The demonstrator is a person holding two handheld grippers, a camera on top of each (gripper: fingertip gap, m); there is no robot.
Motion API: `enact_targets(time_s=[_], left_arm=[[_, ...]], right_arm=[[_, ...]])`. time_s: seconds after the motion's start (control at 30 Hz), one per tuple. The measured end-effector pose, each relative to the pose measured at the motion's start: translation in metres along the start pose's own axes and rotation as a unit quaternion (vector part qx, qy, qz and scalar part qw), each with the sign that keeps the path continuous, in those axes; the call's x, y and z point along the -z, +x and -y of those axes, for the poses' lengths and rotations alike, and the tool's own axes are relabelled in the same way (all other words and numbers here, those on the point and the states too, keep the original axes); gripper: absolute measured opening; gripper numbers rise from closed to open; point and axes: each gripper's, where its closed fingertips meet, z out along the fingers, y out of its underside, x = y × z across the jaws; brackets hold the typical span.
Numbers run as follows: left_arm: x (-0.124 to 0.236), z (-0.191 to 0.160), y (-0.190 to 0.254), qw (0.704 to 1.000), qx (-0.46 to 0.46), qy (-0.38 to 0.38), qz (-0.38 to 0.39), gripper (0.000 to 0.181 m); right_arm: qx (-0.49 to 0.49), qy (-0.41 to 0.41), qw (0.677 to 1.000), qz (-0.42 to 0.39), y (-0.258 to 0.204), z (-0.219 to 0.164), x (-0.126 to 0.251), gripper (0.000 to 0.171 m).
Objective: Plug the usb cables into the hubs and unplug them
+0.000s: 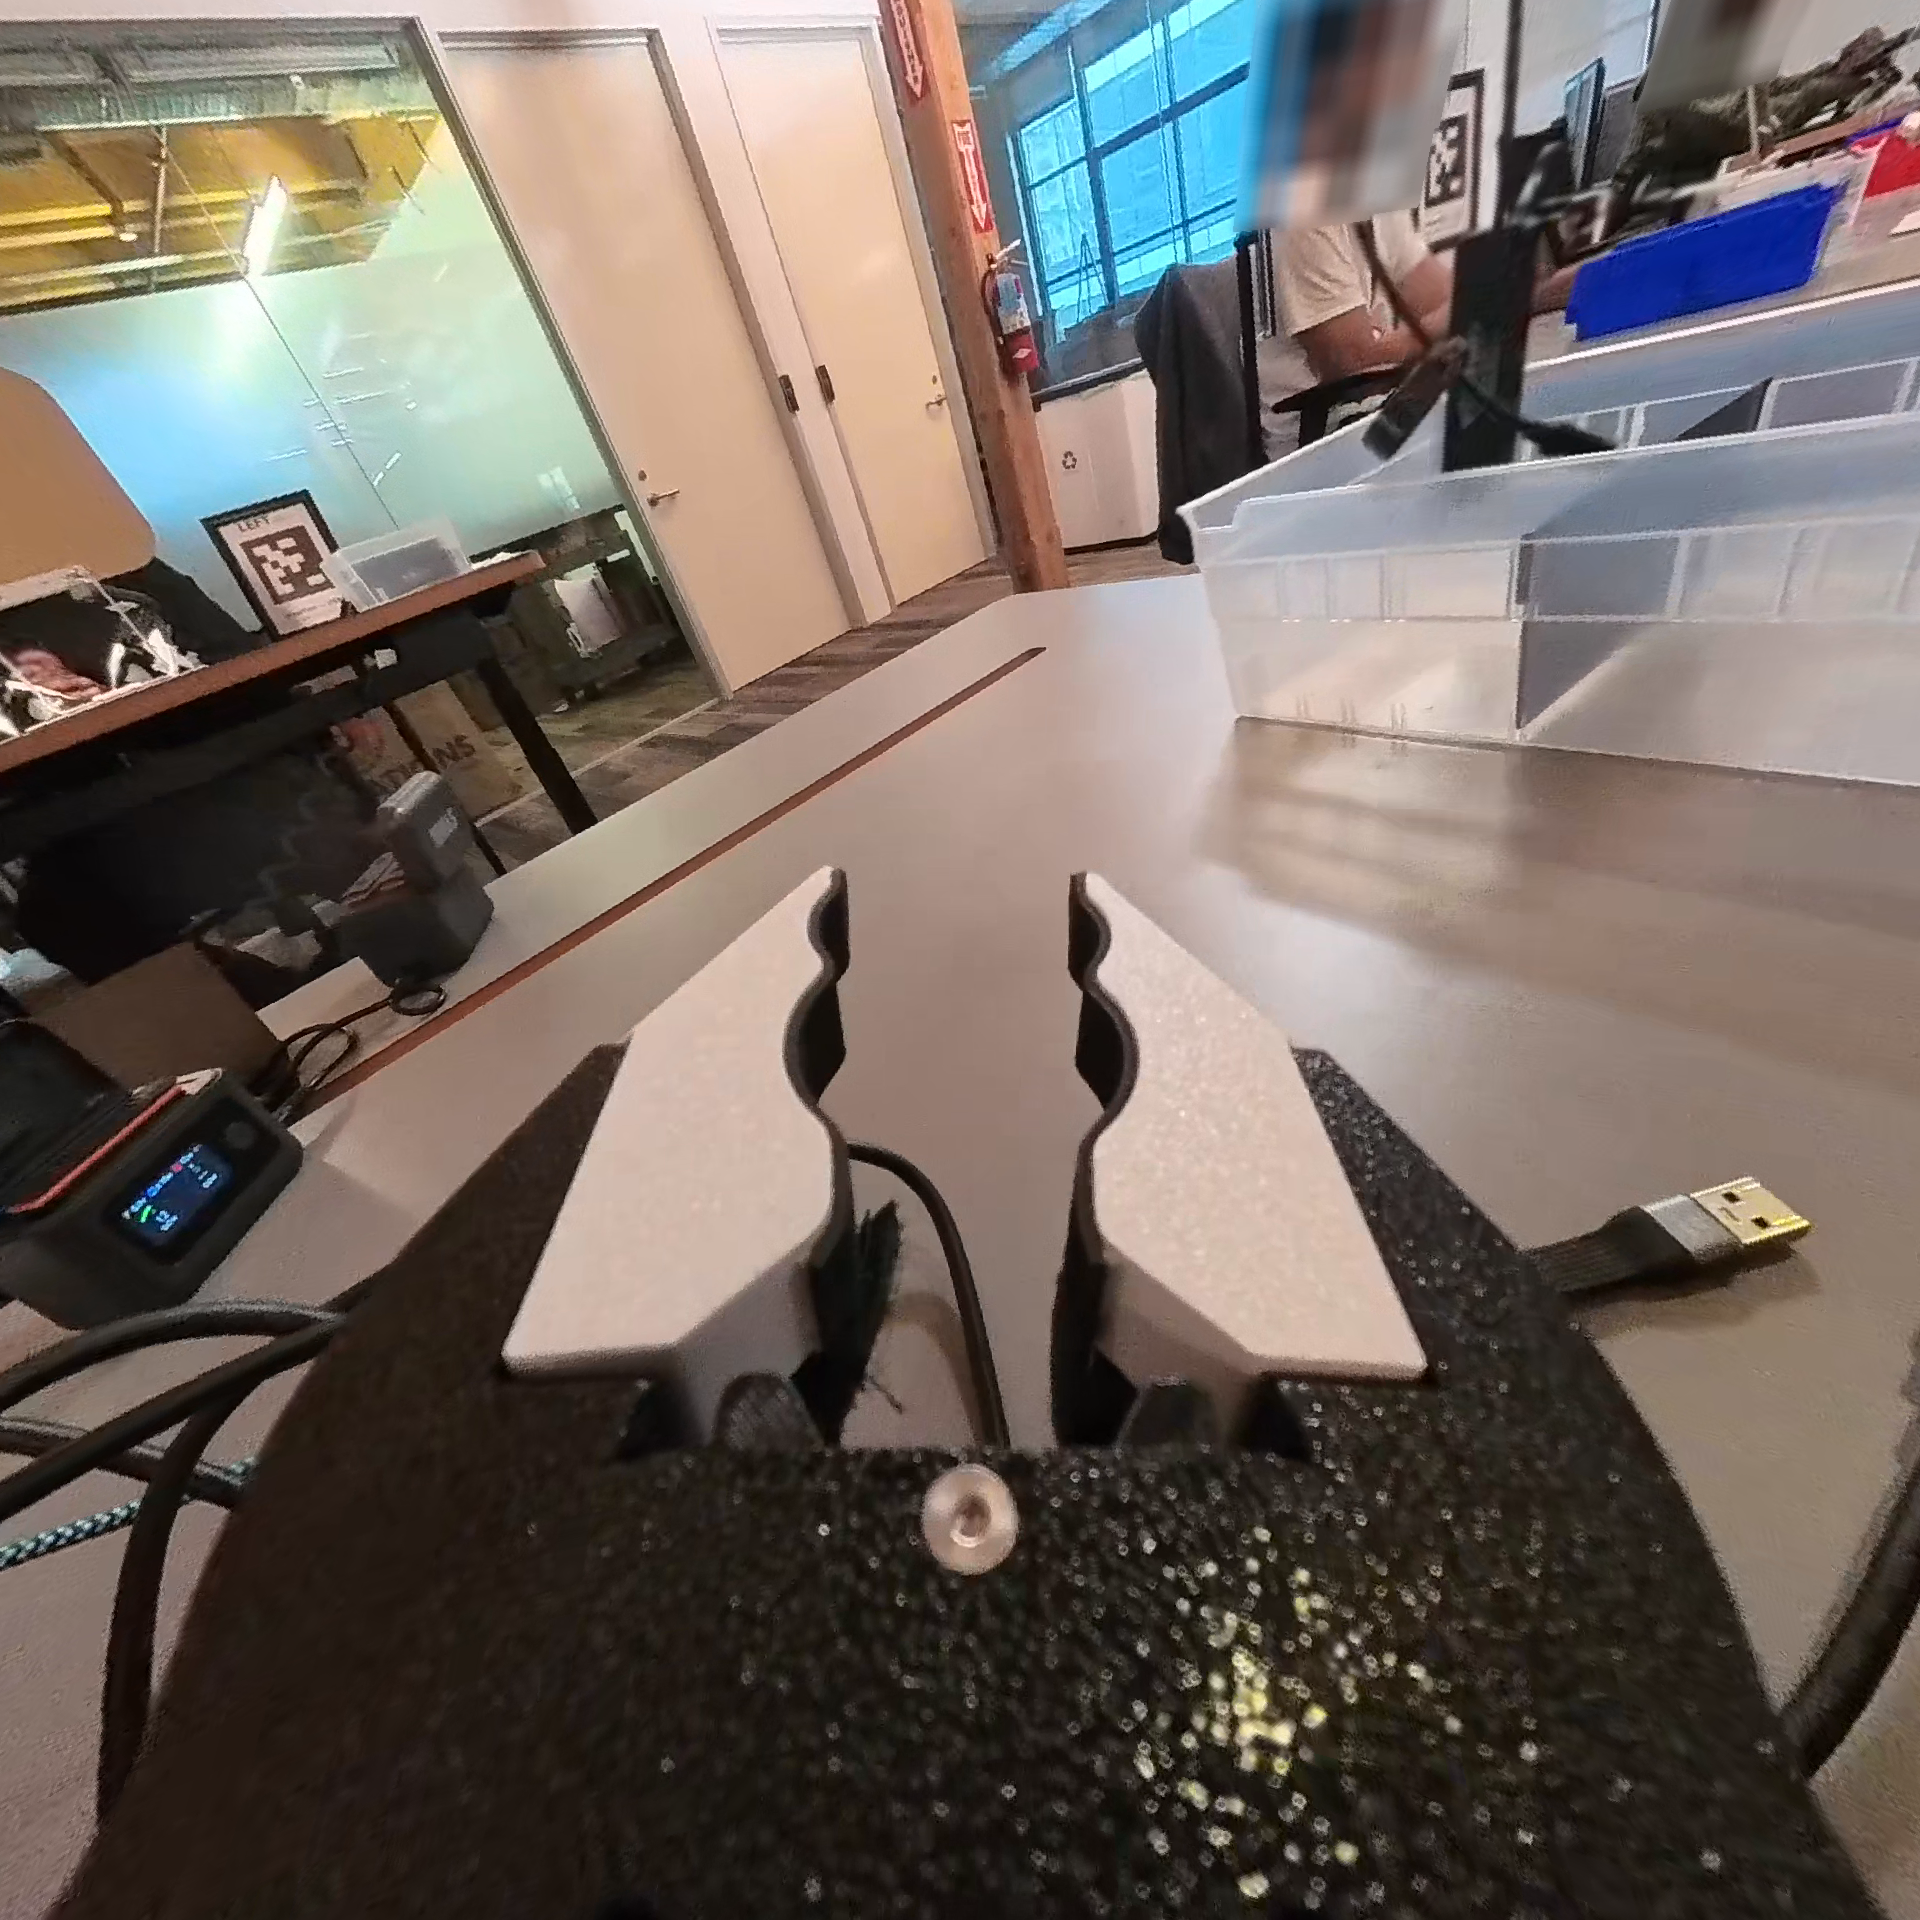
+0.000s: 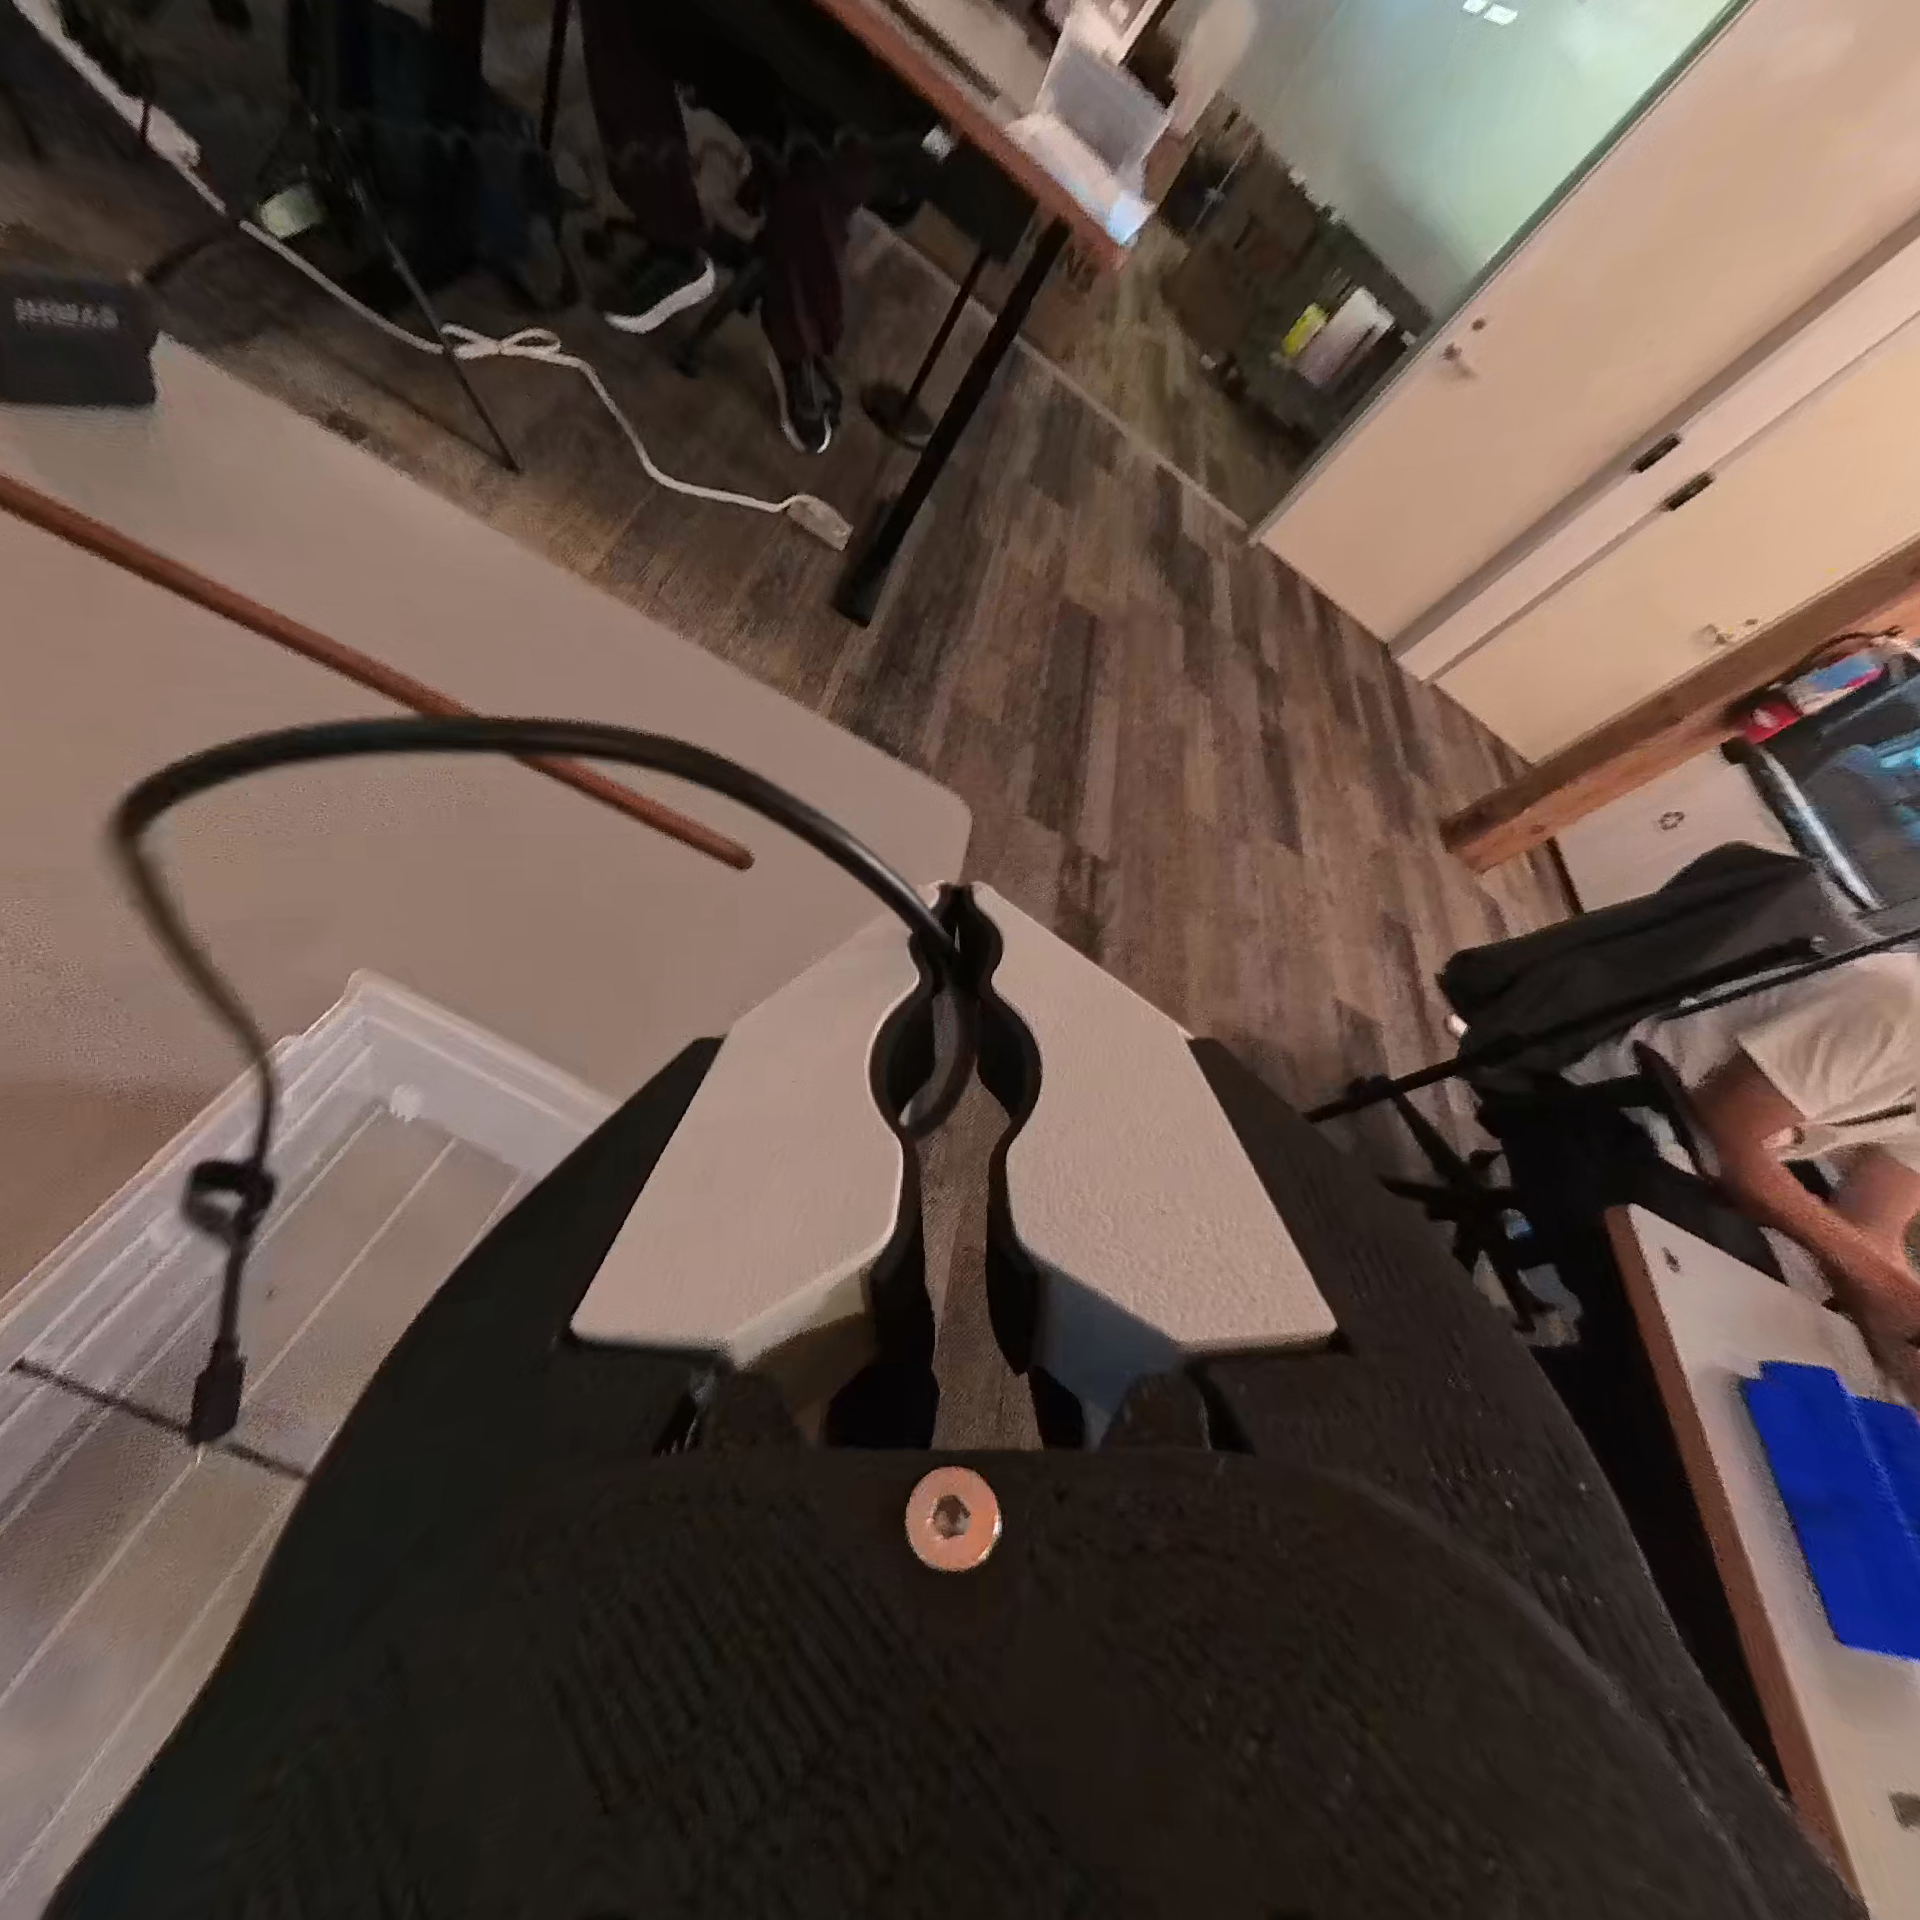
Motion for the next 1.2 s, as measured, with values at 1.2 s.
enact_targets(time_s=[1.2], left_arm=[[-0.001, 0.002, 0.010, 0.999, -0.038, -0.004, -0.010, 0.033]], right_arm=[[0.222, -0.319, 0.890, 0.237, -0.225, -0.171, -0.100, 0.000]])
